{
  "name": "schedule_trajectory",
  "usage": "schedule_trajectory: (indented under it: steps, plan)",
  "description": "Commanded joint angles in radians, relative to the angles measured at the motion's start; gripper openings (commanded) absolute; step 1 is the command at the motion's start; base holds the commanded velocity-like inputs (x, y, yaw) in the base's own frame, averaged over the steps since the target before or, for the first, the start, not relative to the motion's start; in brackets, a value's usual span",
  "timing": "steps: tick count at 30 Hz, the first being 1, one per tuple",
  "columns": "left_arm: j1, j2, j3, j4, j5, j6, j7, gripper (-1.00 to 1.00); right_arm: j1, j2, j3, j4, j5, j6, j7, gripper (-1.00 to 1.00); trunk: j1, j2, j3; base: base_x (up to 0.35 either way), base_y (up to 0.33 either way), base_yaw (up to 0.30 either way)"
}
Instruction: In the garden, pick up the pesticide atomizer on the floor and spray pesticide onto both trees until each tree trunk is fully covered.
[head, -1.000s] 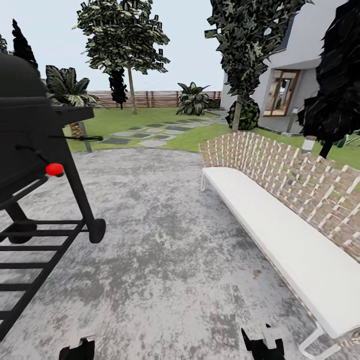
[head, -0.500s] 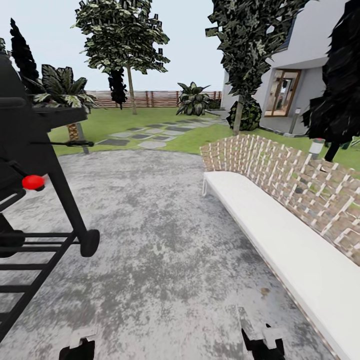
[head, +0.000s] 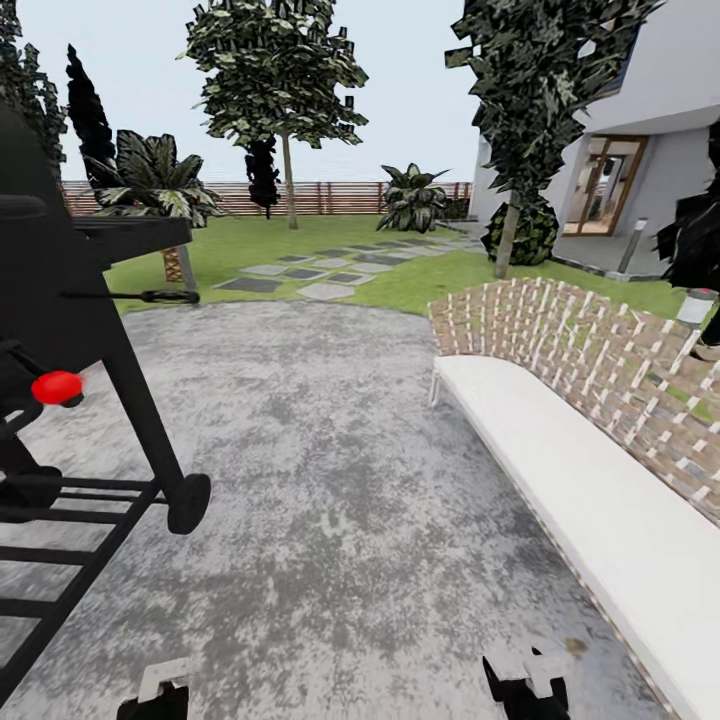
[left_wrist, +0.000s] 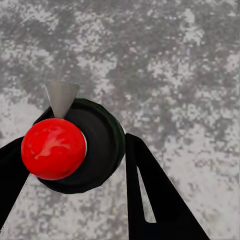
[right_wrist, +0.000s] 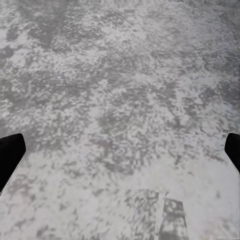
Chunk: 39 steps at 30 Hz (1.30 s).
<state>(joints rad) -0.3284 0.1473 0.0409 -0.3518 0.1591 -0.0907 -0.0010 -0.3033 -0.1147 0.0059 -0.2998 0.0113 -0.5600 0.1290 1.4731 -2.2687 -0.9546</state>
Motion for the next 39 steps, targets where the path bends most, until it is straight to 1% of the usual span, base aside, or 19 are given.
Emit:
schedule_trajectory:
  steps: [1,39]
  plan:
    - [0.000,0.000,-0.001,0.001,0.010,-0.003,0.000,-1.00,0.000,0.000,0.000,0.001,0.001,-0.004,0.001,1.00,0.000,0.000,-0.001,0.340,0.000,0.065]
    - [0.000,0.000,-0.001,0.001,0.010,-0.003,0.000,-1.00,0.000,0.000,0.000,0.001,0.003,-0.003,0.001,1.00,0.000,0.000,-0.001,0.340,0.000,0.002]
